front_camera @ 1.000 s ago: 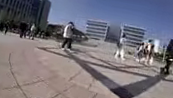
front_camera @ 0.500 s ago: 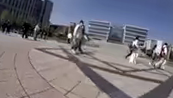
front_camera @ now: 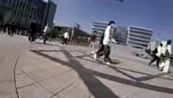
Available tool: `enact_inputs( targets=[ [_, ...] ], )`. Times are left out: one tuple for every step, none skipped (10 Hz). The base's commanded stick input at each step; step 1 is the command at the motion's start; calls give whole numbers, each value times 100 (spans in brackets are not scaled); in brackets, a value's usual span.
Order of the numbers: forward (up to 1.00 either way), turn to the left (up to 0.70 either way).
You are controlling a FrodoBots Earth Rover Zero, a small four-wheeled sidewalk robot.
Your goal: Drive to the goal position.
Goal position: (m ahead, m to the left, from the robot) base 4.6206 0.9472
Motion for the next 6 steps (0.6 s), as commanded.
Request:
enact_inputs(
  targets=[
    [0,0],
    [0,0],
    [0,0],
    [0,0],
    [22,0],
    [93,0]
  ],
)
